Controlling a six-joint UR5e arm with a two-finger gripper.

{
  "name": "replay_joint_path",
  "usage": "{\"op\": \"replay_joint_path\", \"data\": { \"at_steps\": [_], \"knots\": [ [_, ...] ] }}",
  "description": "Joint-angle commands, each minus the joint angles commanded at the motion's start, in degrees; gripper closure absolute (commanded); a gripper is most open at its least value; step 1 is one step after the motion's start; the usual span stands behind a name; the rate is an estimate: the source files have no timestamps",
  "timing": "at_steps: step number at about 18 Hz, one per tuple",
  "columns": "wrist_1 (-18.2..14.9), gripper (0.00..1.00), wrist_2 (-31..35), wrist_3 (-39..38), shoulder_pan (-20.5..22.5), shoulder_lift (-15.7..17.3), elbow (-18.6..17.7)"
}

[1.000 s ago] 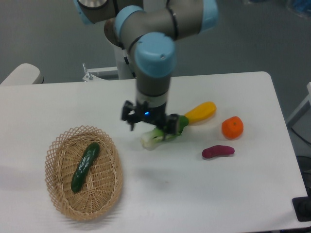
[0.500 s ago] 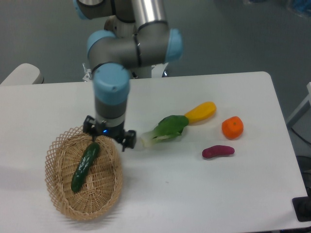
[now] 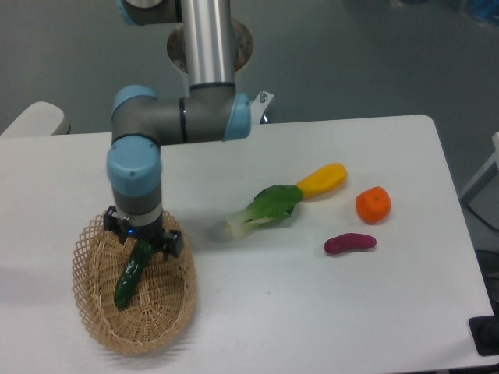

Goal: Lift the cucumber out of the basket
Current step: 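Lower the gripper into the basket around the green cucumber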

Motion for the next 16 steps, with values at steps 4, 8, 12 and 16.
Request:
{"op": "replay_joint_path", "data": {
  "at_steps": [4,8,12,16],
  "knots": [
    [1.32,0.0,1.49,-0.36,-0.53,-1.06,-0.26],
    [1.5,0.0,2.81,-0.36,-1.32,-1.85,-0.18],
    [1.94,0.62,3.43,-0.18,-1.32,-1.68,0.0],
    [1.94,0.79,3.52,0.26,-1.32,-1.5,0.52]
  ]
}}
